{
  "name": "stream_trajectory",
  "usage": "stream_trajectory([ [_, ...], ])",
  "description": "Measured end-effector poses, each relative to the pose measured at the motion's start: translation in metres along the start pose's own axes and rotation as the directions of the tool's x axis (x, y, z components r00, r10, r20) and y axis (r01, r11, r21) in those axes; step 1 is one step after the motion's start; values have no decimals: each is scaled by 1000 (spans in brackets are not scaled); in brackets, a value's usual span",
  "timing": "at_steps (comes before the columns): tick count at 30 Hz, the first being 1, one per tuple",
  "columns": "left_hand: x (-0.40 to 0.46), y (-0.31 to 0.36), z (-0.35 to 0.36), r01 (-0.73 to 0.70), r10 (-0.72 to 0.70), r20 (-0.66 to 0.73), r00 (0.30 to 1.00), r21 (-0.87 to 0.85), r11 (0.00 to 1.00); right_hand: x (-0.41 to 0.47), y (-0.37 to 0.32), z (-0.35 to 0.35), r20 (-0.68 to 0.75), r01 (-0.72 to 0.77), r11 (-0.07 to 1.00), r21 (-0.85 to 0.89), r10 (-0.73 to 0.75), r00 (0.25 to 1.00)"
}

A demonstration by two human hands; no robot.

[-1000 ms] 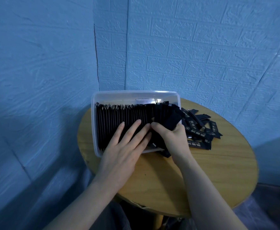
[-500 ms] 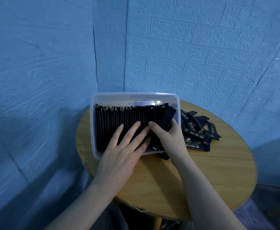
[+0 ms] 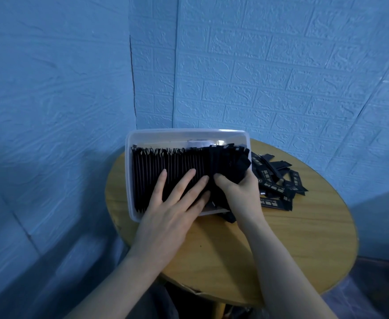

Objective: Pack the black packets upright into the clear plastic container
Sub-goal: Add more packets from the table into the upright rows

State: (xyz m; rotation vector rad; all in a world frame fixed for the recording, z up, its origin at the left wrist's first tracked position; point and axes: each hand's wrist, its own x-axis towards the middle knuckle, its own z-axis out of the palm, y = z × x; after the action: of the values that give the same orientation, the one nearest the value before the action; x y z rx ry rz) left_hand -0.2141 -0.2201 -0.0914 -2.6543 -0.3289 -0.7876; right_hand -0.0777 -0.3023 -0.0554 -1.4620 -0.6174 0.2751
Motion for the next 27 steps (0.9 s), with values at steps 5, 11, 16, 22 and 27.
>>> stream_trajectory([
  [5, 1, 0, -1, 3, -3, 27, 1000, 7, 1000, -1, 1, -2, 54, -1, 1000, -13, 1, 999],
  [11, 1, 1, -3, 7, -7, 23, 1000, 15, 1000, -2, 0, -5, 71, -33, 999, 23, 31, 997],
  [16, 2, 2, -3, -17, 16, 23, 1000, 26, 1000, 0, 0, -4, 72, -66, 998, -7, 66, 995],
  [22, 1, 1, -3, -10, 10, 24, 1000, 18, 1000, 0, 1, 0, 62, 17, 999, -33, -15, 998],
  [27, 3, 2, 0, -11, 11, 14, 1000, 21, 1000, 2, -1, -1, 73, 3, 998, -55, 1, 997],
])
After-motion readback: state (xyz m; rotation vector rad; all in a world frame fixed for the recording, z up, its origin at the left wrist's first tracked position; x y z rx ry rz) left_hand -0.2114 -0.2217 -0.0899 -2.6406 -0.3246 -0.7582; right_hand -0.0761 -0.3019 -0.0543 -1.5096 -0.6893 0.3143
